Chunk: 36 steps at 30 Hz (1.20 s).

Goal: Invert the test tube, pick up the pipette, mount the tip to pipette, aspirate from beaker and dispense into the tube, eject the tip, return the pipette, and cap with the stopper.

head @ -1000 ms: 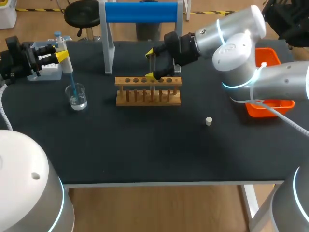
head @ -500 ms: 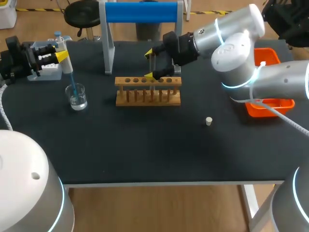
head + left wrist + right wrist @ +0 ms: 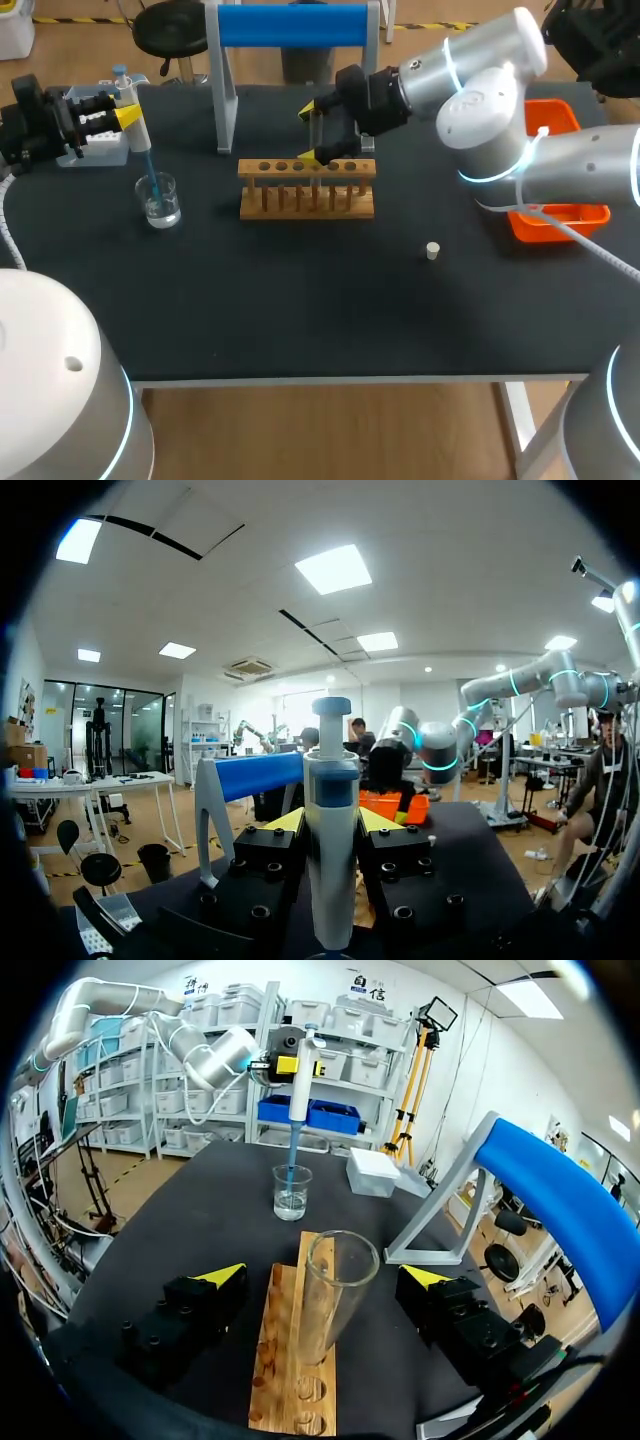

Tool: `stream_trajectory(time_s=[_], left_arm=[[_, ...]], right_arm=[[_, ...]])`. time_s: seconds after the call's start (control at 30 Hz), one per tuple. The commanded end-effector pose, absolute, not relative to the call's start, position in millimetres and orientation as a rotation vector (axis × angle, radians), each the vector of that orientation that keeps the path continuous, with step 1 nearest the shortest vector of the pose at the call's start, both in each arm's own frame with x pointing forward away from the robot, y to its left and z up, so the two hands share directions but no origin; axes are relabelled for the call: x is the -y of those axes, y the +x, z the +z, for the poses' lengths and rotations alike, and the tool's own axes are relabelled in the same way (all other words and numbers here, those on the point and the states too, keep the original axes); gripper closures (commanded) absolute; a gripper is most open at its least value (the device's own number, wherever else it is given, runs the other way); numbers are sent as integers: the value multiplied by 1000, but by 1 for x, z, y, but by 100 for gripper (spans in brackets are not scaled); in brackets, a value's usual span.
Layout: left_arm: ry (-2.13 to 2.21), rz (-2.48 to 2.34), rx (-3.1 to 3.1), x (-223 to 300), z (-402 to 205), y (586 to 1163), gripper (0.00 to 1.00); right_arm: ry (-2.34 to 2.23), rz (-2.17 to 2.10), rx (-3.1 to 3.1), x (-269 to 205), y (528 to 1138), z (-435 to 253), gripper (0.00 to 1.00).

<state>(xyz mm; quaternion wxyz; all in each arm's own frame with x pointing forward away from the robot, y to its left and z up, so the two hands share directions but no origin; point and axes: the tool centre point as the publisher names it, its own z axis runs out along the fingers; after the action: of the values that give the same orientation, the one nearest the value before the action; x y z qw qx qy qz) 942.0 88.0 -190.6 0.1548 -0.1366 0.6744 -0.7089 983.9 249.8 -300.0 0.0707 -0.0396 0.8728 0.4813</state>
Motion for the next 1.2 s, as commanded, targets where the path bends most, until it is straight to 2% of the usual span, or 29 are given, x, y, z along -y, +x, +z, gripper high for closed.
stream_trajectory(time_s=[0.03,0.57,1.2], left_arm=[[-391,-2032,-1933,-88,-190,942,100],[-391,-2032,-1933,-88,-190,942,100],[-352,-1921,-1982,-69,-130,920,100]], right_arm=[[-122,1446,-2630,-250,986,-300,0],[-122,1446,-2630,-250,986,-300,0],[-122,1446,-2630,-250,986,-300,0]])
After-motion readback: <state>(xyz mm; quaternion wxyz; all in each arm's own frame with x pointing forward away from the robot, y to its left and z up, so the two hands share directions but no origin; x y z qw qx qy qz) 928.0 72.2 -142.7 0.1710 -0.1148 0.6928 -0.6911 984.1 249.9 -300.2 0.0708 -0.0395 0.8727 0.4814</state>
